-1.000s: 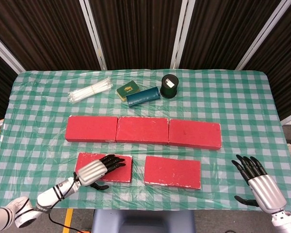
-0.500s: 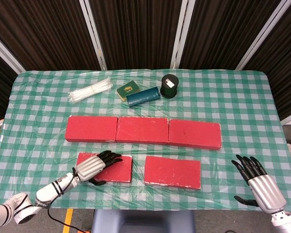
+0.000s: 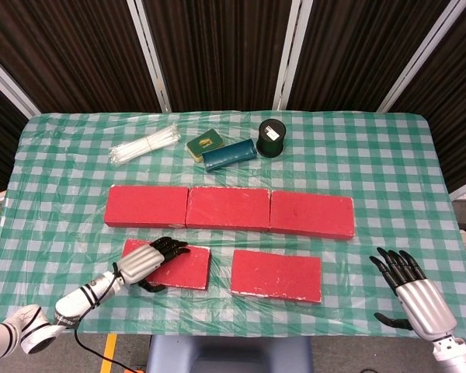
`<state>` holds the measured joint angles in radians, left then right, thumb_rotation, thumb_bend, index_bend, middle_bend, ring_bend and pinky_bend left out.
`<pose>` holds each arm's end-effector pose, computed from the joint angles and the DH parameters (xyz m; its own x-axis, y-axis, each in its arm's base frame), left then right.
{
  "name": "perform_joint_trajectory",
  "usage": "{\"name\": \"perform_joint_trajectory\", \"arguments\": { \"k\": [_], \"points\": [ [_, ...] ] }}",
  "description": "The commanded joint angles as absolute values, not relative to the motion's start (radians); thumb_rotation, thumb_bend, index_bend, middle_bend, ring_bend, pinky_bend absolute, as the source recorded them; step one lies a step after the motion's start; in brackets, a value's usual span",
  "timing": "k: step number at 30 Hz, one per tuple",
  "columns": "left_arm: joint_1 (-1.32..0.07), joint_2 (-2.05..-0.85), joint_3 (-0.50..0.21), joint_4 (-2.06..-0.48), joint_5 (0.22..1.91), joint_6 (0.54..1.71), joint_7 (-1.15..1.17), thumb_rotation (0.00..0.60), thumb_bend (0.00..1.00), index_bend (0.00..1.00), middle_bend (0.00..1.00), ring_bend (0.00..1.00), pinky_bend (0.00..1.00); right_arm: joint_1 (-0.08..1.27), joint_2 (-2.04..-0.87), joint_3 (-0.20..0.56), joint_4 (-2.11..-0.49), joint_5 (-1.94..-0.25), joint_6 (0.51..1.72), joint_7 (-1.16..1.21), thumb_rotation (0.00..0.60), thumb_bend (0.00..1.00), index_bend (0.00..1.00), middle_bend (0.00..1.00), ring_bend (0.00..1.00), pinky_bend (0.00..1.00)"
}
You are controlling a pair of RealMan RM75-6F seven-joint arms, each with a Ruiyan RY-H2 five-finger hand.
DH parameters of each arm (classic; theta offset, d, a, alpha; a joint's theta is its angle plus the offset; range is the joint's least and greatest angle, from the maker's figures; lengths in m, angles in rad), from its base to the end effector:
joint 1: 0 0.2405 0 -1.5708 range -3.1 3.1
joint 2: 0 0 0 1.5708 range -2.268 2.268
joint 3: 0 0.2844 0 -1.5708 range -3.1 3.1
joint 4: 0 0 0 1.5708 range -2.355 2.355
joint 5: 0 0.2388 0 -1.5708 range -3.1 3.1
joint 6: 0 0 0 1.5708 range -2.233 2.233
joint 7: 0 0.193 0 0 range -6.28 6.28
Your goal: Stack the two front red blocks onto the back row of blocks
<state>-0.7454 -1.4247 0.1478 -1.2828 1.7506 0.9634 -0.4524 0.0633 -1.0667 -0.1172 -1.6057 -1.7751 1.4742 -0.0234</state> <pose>-0.2274 0.3511 -0.0656 0.4642 0.5177 0.7187 0.7940 -0.6029 -0.0785 -0.3298 -0.1781 0.1129 0.4915 -0.1748 0.8532 -0.8592 -0.2572 0.4423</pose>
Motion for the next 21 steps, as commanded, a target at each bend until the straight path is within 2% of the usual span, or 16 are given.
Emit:
{"name": "perform_joint_trajectory", "arguments": {
  "k": [1,4,9,12,15,21],
  "points": [
    [-0.748,-1.424,0.148,-1.278,1.743,0.959,-0.451,0.6,0.28,0.0,0.0,0.0,0.02,0.064,-1.067,-0.118,-1.607,-1.776,1.472,-0.026,0.6,0.1,0.0,0.0,0.0,0.0],
    [-0.747,-1.425,0.149,-1.273,1.742,0.968,-0.452,0.6,0.27,0.0,0.0,0.05,0.16,0.065,-1.068,-0.119,-1.607,-1.777,1.47,-0.027,0.6,0.1,0.0,0.0,0.0,0.0],
    [-0.746,-1.422,0.154,-1.27,1.74,0.977,-0.455,0.6,0.27,0.0,0.0,0.27,0.47,0.066,-1.068,-0.121,-1.607,-1.78,1.466,-0.028,0.6,0.1,0.0,0.0,0.0,0.0],
    [-0.745,-1.415,0.156,-1.273,1.737,0.981,-0.459,0.6,0.27,0.0,0.0,0.36,0.58,0.066,-1.066,-0.123,-1.608,-1.782,1.468,-0.025,0.6,0.1,0.0,0.0,0.0,0.0],
    [-0.742,-1.402,0.152,-1.285,1.737,0.999,-0.45,0.6,0.27,0.0,0.0,0.39,0.62,0.065,-1.065,-0.124,-1.607,-1.785,1.471,-0.021,0.6,0.1,0.0,0.0,0.0,0.0],
    [-0.739,-1.355,0.12,-1.342,1.733,1.055,-0.405,0.6,0.27,0.0,0.0,0.4,0.62,0.065,-1.062,-0.126,-1.607,-1.785,1.472,-0.015,0.6,0.1,0.0,0.0,0.0,0.0]
  ]
}}
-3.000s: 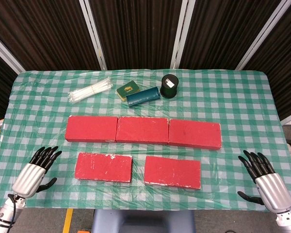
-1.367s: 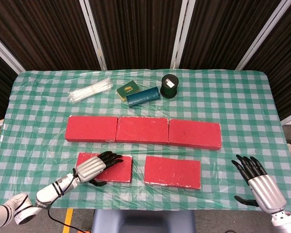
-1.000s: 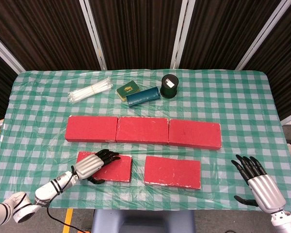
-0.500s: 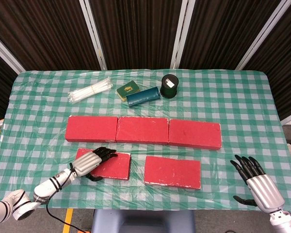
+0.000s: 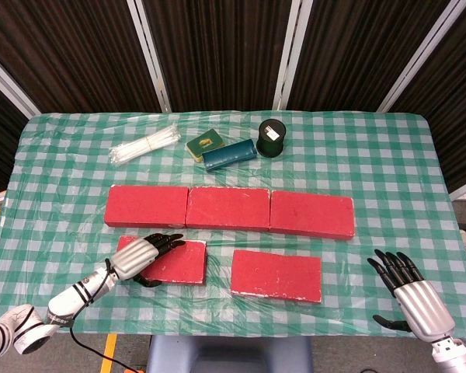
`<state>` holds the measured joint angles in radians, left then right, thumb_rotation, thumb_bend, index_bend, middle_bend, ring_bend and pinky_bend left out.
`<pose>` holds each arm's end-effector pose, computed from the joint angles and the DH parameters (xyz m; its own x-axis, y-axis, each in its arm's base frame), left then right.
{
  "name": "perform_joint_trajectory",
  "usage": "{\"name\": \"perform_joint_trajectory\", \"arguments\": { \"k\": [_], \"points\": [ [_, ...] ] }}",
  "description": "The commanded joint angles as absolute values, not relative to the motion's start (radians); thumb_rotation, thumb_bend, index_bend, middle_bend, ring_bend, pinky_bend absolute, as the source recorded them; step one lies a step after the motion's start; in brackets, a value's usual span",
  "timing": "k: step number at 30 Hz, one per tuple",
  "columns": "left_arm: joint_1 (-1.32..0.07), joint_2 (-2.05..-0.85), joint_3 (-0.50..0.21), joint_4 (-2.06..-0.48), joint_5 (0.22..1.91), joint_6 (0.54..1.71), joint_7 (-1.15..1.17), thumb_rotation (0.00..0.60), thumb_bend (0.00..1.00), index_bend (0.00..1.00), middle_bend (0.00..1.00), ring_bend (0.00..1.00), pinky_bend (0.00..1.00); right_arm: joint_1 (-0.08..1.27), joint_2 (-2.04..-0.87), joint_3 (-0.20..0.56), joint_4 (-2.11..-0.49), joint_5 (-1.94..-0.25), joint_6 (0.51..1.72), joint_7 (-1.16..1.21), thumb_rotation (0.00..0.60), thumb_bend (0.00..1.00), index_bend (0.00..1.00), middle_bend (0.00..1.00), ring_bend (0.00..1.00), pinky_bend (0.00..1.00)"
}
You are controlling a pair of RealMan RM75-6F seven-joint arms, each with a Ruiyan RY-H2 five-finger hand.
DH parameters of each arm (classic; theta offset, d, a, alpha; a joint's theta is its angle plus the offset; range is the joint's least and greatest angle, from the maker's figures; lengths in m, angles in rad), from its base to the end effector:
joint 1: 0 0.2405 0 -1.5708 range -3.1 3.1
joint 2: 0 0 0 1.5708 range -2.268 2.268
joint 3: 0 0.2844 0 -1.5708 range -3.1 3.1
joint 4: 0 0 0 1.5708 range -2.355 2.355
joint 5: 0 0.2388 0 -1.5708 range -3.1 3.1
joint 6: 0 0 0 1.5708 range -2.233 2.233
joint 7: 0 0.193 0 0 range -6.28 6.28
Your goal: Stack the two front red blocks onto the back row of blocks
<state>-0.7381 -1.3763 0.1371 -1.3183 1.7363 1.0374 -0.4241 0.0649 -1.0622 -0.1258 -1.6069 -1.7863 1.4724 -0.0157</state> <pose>-0.2200 0.3581 -0.0391 0.4471 0.4518 0.7720 0.7823 -0.6160 -0.0925 -0.3289 -0.1757 0.1120 0.4888 -0.1855 0.8525 -0.8599 -0.2675 0.4348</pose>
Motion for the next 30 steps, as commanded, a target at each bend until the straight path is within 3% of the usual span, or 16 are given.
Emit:
{"name": "perform_joint_trajectory", "arguments": {
  "k": [1,12,30],
  "points": [
    [-0.745,-1.343,0.108,-1.354,1.728,1.057,-0.393,0.6,0.27,0.0,0.0,0.4,0.62,0.065,-1.061,-0.125,-1.607,-1.784,1.471,-0.014,0.6,0.1,0.0,0.0,0.0,0.0],
    [-0.871,-1.344,-0.039,-1.311,1.606,0.924,-0.406,0.6,0.27,0.0,0.0,0.4,0.62,0.073,-1.068,-0.107,-1.622,-1.727,1.435,-0.024,0.6,0.1,0.0,0.0,0.0,0.0],
    [-1.023,-1.511,-0.087,-1.036,1.557,0.761,-0.566,0.6,0.27,0.0,0.0,0.4,0.61,0.096,-1.083,-0.069,-1.631,-1.624,1.365,-0.064,0.6,0.1,0.0,0.0,0.0,0.0]
  ]
}}
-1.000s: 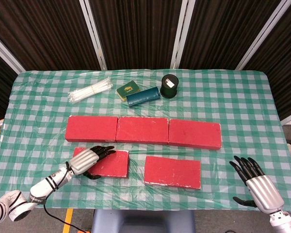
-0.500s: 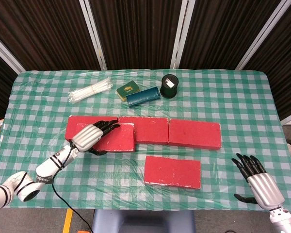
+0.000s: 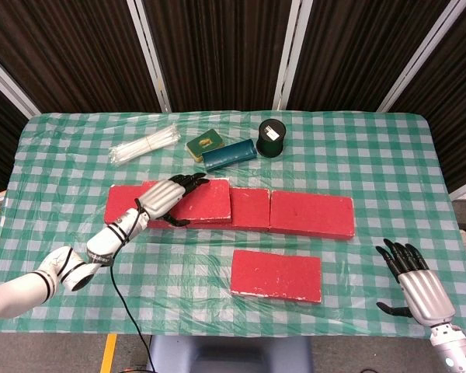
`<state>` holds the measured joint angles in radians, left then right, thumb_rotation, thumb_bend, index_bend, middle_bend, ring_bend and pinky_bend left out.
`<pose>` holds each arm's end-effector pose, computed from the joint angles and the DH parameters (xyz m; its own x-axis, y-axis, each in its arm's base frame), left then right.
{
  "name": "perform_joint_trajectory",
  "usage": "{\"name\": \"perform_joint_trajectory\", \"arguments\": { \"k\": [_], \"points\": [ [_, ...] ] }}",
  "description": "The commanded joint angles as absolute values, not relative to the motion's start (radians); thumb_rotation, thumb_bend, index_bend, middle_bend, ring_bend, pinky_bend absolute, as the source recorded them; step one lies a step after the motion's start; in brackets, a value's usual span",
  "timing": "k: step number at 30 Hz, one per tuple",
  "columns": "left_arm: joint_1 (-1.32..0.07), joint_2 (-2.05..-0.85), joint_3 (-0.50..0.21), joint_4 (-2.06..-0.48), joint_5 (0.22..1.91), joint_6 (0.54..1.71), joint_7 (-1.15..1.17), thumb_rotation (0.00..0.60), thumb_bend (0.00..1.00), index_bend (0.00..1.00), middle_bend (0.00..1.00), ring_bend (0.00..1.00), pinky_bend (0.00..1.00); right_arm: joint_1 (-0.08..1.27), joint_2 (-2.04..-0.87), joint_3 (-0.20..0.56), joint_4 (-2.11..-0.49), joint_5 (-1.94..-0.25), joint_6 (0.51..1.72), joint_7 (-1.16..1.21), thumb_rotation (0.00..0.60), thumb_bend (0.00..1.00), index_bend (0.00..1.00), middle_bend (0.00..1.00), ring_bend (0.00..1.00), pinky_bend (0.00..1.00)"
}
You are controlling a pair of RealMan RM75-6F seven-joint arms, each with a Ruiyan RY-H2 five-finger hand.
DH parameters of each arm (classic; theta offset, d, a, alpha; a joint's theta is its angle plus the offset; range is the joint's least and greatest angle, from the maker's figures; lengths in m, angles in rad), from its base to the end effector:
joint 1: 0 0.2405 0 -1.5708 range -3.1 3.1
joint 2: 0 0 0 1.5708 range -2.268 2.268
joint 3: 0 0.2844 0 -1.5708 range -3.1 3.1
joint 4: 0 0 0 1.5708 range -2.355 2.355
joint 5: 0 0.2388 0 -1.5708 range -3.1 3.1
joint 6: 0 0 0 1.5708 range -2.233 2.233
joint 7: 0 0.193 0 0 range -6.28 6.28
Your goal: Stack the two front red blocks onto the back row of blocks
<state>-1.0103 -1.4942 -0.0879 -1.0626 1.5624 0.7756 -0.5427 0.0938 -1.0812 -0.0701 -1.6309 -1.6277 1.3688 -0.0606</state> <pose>-0.1228 0.5031 -0.0380 0.4012 0.3700 0.8380 0.8102 -0.5701 -0.1362 -0.3453 -0.2022 0.1064 0.4877 -0.2200 0.8449 -0.8727 -0.1511 0.4644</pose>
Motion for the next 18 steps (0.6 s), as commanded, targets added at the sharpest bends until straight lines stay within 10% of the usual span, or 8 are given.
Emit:
{"name": "perform_joint_trajectory", "arguments": {
  "k": [1,18],
  "points": [
    [-1.025,-1.517,-0.084,-1.021,1.559,0.761,-0.576,0.6,0.27,0.0,0.0,0.39,0.61,0.096,-1.083,-0.069,-1.632,-1.622,1.362,-0.067,0.6,0.1,0.0,0.0,0.0,0.0],
    [-1.044,-1.547,-0.039,-0.964,1.6,0.801,-0.614,0.6,0.27,0.0,0.0,0.35,0.46,0.089,-1.083,-0.074,-1.64,-1.629,1.375,-0.078,0.6,0.1,0.0,0.0,0.0,0.0]
  ]
}}
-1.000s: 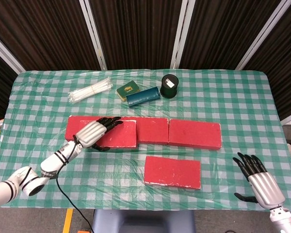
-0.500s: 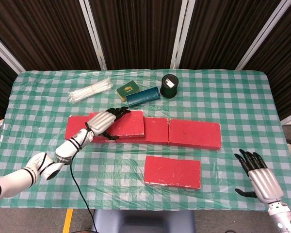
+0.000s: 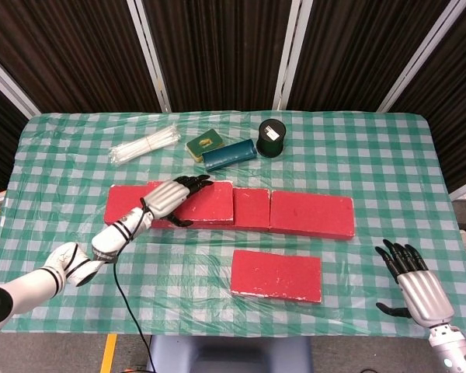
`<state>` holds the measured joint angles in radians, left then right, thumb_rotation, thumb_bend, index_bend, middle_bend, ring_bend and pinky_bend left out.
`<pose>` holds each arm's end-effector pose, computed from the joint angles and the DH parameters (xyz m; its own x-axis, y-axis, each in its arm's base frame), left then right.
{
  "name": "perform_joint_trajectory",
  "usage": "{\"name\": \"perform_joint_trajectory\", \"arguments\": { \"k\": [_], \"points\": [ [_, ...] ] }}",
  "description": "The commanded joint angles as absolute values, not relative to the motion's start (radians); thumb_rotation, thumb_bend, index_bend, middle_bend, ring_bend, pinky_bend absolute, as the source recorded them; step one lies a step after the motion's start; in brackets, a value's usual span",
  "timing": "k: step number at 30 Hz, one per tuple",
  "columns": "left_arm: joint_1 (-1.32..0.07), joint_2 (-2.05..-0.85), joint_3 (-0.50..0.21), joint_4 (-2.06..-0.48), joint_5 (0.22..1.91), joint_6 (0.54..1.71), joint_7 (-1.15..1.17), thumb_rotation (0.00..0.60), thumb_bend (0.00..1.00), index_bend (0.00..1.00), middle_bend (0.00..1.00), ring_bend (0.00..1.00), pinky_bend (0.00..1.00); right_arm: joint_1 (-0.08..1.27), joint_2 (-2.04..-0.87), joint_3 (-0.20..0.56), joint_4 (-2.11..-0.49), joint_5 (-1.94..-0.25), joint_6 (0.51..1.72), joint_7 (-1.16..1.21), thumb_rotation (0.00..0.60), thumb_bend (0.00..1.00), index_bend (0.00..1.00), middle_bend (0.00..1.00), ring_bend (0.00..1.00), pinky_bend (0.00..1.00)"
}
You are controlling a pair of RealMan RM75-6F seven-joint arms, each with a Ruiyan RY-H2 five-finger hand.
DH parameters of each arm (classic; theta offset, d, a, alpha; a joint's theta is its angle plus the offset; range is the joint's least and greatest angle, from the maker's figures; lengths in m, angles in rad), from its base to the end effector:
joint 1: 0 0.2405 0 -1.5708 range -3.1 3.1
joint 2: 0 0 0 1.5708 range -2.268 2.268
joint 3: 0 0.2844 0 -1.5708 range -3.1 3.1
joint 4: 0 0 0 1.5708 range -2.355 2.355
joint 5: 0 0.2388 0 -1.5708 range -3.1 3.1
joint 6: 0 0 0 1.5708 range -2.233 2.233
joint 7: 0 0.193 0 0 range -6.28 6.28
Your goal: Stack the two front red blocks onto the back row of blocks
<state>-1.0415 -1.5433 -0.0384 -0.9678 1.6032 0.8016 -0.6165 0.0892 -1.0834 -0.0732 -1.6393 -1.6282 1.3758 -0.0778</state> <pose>-0.1229 0.5079 -0.0501 0.4255 0.3714 0.8252 0.7899 -0.5974 -0.1384 -0.3434 -0.1998 0.1054 0.4924 -0.2167 0.8429 -0.8700 -0.1507 0.4695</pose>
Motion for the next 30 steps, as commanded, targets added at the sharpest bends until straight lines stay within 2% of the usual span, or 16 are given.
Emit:
{"name": "perform_joint_trajectory", "arguments": {
  "k": [1,4,6,18,22,30],
  "points": [
    [-1.046,-1.548,-0.038,-0.963,1.599,0.797,-0.614,0.6,0.27,0.0,0.0,0.35,0.46,0.089,-1.083,-0.074,-1.64,-1.629,1.375,-0.078,0.6,0.1,0.0,0.0,0.0,0.0],
    [-1.048,-1.548,-0.032,-0.959,1.598,0.792,-0.613,0.6,0.27,0.0,0.0,0.34,0.43,0.088,-1.084,-0.072,-1.64,-1.627,1.378,-0.079,0.6,0.1,0.0,0.0,0.0,0.0],
    [-1.051,-1.545,-0.026,-0.962,1.596,0.782,-0.625,0.6,0.27,0.0,0.0,0.32,0.37,0.089,-1.085,-0.071,-1.64,-1.624,1.376,-0.082,0.6,0.1,0.0,0.0,0.0,0.0],
    [-1.062,-1.556,-0.002,-0.93,1.609,0.781,-0.68,0.6,0.27,0.0,0.0,0.03,0.12,0.09,-1.09,-0.068,-1.643,-1.615,1.37,-0.096,0.6,0.1,0.0,0.0,0.0,0.0],
    [-1.064,-1.559,0.002,-0.923,1.613,0.79,-0.68,0.6,0.27,0.0,0.0,0.0,0.09,0.09,-1.091,-0.068,-1.643,-1.613,1.369,-0.098,0.6,0.1,0.0,0.0,0.0,0.0],
    [-1.07,-1.556,0.011,-0.927,1.616,0.788,-0.681,0.6,0.27,0.0,0.0,0.0,0.06,0.088,-1.091,-0.069,-1.643,-1.618,1.375,-0.097,0.6,0.1,0.0,0.0,0.0,0.0]
  ]
}}
